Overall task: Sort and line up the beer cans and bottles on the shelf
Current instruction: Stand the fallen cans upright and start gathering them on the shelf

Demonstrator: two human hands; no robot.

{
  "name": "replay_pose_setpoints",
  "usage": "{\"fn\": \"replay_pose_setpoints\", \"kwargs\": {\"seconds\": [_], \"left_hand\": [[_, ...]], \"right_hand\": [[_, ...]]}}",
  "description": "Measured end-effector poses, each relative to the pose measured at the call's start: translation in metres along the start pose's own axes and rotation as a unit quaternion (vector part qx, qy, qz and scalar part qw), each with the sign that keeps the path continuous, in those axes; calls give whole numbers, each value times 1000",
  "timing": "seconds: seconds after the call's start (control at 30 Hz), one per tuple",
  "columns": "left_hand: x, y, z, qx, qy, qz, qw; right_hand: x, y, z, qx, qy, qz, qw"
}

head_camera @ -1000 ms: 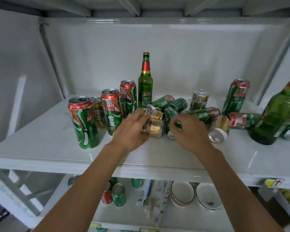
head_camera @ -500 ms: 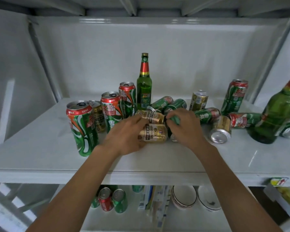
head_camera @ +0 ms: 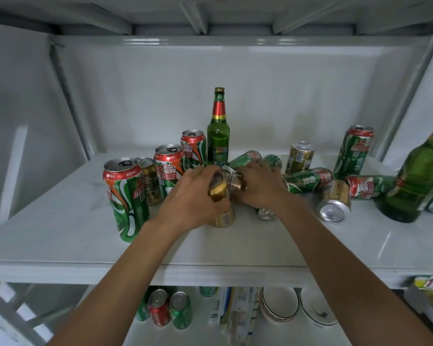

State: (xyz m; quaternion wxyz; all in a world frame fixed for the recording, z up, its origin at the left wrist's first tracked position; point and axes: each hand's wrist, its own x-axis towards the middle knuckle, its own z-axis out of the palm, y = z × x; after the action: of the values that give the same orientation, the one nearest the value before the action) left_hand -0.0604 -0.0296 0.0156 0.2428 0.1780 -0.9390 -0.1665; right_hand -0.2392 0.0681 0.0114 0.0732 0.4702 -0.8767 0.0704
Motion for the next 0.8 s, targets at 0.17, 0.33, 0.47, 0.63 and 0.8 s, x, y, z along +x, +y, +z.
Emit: {"fn": "replay_pose_setpoints", "kwargs": {"seconds": [0.17,0.33,0.47,0.63,0.8], "left_hand": [[4,5,10,-40,-5,-4,999],[8,9,13,-26,12,-12,1000],[8,13,14,-19,11,-28,999],[7,13,18,0,11,-14,1000],[6,15,15,17,12,-7,1000]], "right_hand": [[5,-2,14,-45,0,1,999],[4,2,19,-30,69,-40,996],[4,9,19,86,92,-79,989],[3,12,7,199,96,-98,970],[-8,19,-12,243,90,-105,960]]}}
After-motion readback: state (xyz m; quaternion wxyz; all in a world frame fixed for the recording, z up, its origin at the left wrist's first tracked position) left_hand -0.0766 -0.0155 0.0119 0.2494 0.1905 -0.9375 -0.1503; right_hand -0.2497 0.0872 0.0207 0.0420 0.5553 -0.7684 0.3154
